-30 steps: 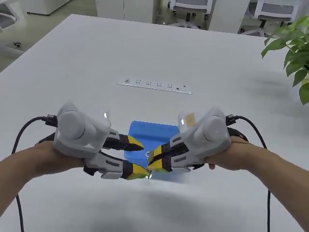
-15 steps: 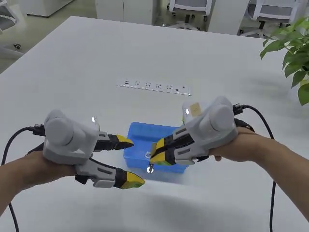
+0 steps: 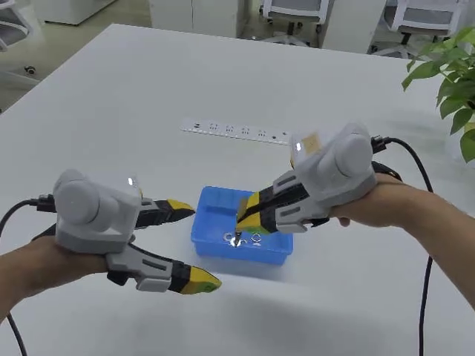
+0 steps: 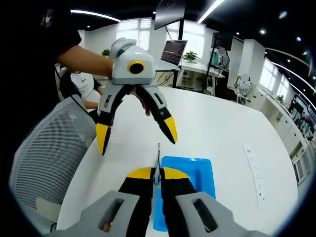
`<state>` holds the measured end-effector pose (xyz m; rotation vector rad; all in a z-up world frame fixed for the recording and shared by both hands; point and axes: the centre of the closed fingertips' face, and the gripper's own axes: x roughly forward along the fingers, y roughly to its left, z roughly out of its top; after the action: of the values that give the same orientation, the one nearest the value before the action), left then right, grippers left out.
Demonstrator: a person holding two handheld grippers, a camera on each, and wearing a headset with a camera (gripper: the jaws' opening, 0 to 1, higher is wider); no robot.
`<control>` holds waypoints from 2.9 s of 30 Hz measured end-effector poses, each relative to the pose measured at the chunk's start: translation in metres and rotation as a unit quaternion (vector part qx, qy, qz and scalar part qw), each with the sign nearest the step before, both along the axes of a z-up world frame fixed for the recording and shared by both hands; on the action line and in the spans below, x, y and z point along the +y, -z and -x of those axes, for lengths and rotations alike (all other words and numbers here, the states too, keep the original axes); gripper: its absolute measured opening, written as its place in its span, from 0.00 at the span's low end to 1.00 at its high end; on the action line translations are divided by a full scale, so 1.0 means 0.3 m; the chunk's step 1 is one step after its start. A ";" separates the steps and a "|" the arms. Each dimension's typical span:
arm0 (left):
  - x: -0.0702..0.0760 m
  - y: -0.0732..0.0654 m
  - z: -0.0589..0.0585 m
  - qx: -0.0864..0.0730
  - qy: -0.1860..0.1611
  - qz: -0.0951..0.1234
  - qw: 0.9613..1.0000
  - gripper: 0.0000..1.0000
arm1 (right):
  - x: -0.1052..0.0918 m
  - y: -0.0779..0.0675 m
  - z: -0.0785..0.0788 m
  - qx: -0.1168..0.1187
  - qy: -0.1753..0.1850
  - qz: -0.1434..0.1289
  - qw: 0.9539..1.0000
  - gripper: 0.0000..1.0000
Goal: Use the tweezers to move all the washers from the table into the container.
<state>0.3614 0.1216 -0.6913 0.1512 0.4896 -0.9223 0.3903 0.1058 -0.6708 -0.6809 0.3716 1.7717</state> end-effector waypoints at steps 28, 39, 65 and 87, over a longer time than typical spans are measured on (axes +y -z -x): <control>0.008 -0.028 -0.039 -0.011 -0.022 0.009 1.000 0.99 | -0.033 0.081 -0.135 -0.026 0.020 0.011 0.999 0.06; -0.002 -0.025 -0.063 -0.009 -0.014 0.003 1.000 0.99 | -0.038 0.126 -0.147 -0.022 0.020 0.014 0.999 0.06; -0.070 -0.020 -0.165 -0.033 0.050 -0.018 0.998 0.59 | -0.053 0.193 -0.141 -0.007 0.021 0.019 1.000 0.07; -0.173 -0.014 -0.235 -0.044 0.108 -0.051 0.992 0.15 | -0.062 0.215 -0.125 -0.012 0.010 0.026 1.000 0.07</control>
<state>0.4318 0.0697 -0.6872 0.3414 0.4437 -1.0974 0.4278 0.0871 -0.7353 -0.7314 0.4083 1.7383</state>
